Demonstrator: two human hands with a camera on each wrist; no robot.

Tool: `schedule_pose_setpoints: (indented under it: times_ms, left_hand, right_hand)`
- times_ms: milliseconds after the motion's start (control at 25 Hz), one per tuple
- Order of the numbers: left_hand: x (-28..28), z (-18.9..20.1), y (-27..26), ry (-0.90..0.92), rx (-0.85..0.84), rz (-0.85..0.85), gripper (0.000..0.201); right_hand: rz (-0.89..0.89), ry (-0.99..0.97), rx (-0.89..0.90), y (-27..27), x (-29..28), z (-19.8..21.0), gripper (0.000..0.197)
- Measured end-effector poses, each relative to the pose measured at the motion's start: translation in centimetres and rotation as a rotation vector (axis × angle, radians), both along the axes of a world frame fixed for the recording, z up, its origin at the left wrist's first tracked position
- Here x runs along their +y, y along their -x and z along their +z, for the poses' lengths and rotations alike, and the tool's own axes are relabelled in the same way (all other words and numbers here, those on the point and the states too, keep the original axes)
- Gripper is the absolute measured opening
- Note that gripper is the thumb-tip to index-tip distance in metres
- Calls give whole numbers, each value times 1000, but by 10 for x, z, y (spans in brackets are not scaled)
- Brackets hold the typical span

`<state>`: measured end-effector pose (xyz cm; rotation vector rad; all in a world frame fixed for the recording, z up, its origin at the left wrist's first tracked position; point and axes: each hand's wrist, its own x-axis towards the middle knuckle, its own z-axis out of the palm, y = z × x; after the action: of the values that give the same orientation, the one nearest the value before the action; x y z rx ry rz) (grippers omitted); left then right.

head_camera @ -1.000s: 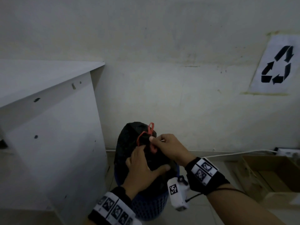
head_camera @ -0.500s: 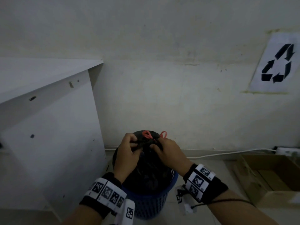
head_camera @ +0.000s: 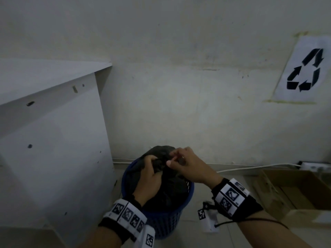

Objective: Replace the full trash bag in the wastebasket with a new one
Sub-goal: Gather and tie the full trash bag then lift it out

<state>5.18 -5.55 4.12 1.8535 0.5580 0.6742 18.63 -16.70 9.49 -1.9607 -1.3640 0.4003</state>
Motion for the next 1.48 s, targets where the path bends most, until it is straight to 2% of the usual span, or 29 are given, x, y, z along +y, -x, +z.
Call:
schedule_pose_setpoints:
  times_ms: [80, 120, 200, 280, 320, 360, 480, 520, 600, 640, 680, 720, 800, 840, 920, 960, 1040, 1120, 1200, 1240, 1320, 1360, 1440, 1480]
  left_hand:
    - [7, 9, 2, 134, 12, -10, 22]
    - [11, 12, 1, 170, 42, -23, 24]
    - [16, 15, -3, 215, 68, -56, 23]
    - [10, 14, -2, 235, 13, -36, 22]
    - [6, 7, -1, 190, -14, -29, 27]
    - [0, 0, 1, 68, 17, -15, 33]
    - [-14, -27, 2, -347, 289, 47, 68]
    - [-15, -32, -1, -375, 339, 88, 69]
    - [-14, -35, -6, -370, 329, 126, 49]
    - [-10, -35, -7, -351, 314, 109, 38]
    - [-7, -35, -8, -315, 297, 62, 30]
    - [-1, -33, -9, -248, 305, 7, 26]
    - [12, -27, -9, -83, 333, -110, 27]
    - [16, -24, -9, 6, 316, -159, 29]
    - [19, -18, -8, 149, 246, -179, 31]
    - [19, -15, -6, 195, 221, -167, 30]
    - [18, -17, -3, 295, 173, -119, 29]
    - [24, -28, 4, 351, 74, -66, 33]
    - [32, -50, 17, 232, -24, 93, 37]
    - [36, -64, 27, 137, -23, 224, 40]
    - [43, -96, 50, -14, 77, 418, 60]
    - [41, -108, 61, -36, 145, 424, 74]
    - [36, -128, 75, 22, 255, 304, 102]
    - [33, -132, 79, 106, 251, 235, 109]
  right_hand:
    - [173, -56, -107, 2, -5, -4, 59]
    - [225, -59, -171, 4, -2, -12, 62]
    - [210, -103, -186, 6, 7, -25, 48]
    - [78, -188, -164, 3, 15, -33, 31]
    - [-4, -232, -155, 1, 17, -34, 25]
    - [-84, -258, -131, -2, 19, -39, 21]
    - [-233, -184, 6, -3, 28, -50, 14]
    - [-232, -120, 72, -4, 31, -53, 14]
    - [-164, -26, 212, 0, 30, -45, 21]
    - [-113, -3, 223, -2, 27, -40, 21]
    - [-66, 30, 144, -6, 23, -37, 25]
    - [-12, 66, 2, -11, 19, -36, 39]
    - [88, 115, -264, -19, 12, -44, 83]
    - [135, 106, -310, -18, 10, -50, 102]
    - [208, 53, -307, -12, 13, -70, 118]
    - [202, 21, -298, -5, 18, -79, 116]
    - [130, -24, -312, 4, 33, -96, 101]
    - [85, 1, -430, 10, 49, -104, 83]
    - [51, 4, -521, 7, 61, -109, 75]
    - [13, -22, -505, 3, 66, -110, 73]
    - [-55, -78, -408, -5, 73, -109, 71]
    - [-74, -85, -361, -5, 75, -108, 71]
    - [-90, -106, -289, -2, 81, -105, 70]
    - [-88, -136, -238, 1, 83, -104, 70]
